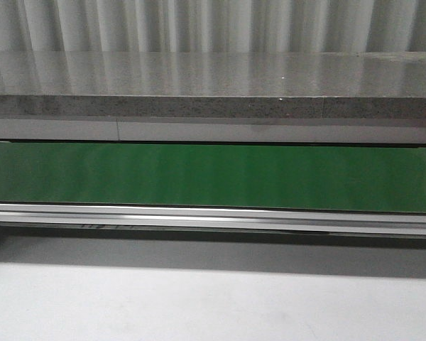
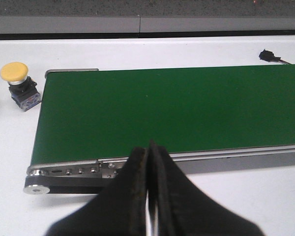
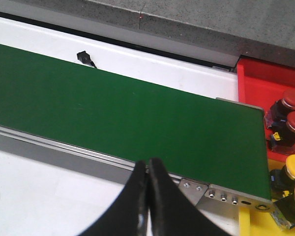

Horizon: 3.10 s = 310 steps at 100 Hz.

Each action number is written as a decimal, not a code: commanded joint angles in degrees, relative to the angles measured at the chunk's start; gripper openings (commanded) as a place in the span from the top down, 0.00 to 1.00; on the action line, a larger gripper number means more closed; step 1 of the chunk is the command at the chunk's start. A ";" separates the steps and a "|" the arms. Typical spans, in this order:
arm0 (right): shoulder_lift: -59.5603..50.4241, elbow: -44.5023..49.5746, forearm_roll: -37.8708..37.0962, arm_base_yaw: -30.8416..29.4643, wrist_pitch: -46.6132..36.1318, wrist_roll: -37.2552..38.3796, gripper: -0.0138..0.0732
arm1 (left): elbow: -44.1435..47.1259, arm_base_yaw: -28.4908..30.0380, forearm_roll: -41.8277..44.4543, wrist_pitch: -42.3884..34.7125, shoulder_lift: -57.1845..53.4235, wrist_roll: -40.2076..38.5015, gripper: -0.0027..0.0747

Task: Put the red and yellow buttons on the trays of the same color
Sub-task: 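Return the right gripper over the belt end, then grasp a red button on the table with the left gripper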

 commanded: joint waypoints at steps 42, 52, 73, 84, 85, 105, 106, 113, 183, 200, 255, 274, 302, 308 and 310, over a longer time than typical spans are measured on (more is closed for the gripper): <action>0.32 -1.22 0.16 0.05 -3.89 -0.36 0.92 | -6.22 2.01 -0.02 -7.11 7.01 0.07 0.99; 0.32 -1.22 0.16 0.05 -3.89 -0.36 0.92 | -9.84 5.14 -0.02 -6.26 11.66 -1.27 0.99; 0.32 -1.22 0.16 0.05 -3.89 -0.36 0.92 | -17.98 13.35 -0.28 -2.59 22.70 -1.62 0.82; 0.32 -1.22 0.16 0.05 -3.89 -0.36 0.92 | -21.38 16.95 -0.28 -0.97 28.16 -1.62 0.57; 0.32 -1.22 0.16 0.05 -3.89 -0.36 0.92 | -21.58 17.17 -0.28 -0.69 28.81 -1.62 0.55; 0.32 -1.22 0.16 0.05 -3.89 -0.36 0.92 | -27.79 23.97 -0.28 5.80 38.22 -1.62 0.38; 0.32 -1.22 0.16 0.05 -3.89 -0.36 0.92 | -28.05 24.20 -0.28 6.37 38.93 -1.62 0.38; 0.32 -1.22 0.16 0.05 -3.89 -0.36 0.92 | -30.56 26.29 -0.28 8.74 42.36 -1.62 0.37; 0.32 -1.22 0.16 0.05 -3.89 -0.36 0.92 | -57.60 33.76 -5.07 22.05 70.66 -5.35 0.37; 0.32 -1.22 0.16 0.05 -3.89 -0.36 0.92 | -62.39 33.76 -6.49 23.57 76.32 -5.35 0.37; 0.32 -1.22 0.16 0.05 -3.89 -0.36 0.92 | -69.39 33.76 -6.87 22.39 84.87 -5.49 0.37; 0.32 -1.22 0.16 0.05 -3.89 -0.36 0.92 | -69.39 33.76 -6.87 22.13 84.87 -5.49 0.48; 0.32 -1.22 0.16 0.05 -3.89 -0.36 0.92 | -69.39 33.76 -6.87 21.90 84.87 -5.49 0.66; 0.32 -1.22 0.16 0.05 -3.89 -0.36 0.92 | -69.39 33.76 -6.87 21.63 84.87 -5.49 0.66; 0.32 -1.22 0.16 0.05 -3.89 -0.36 0.92 | -69.39 33.76 -6.87 21.54 84.87 -5.49 0.66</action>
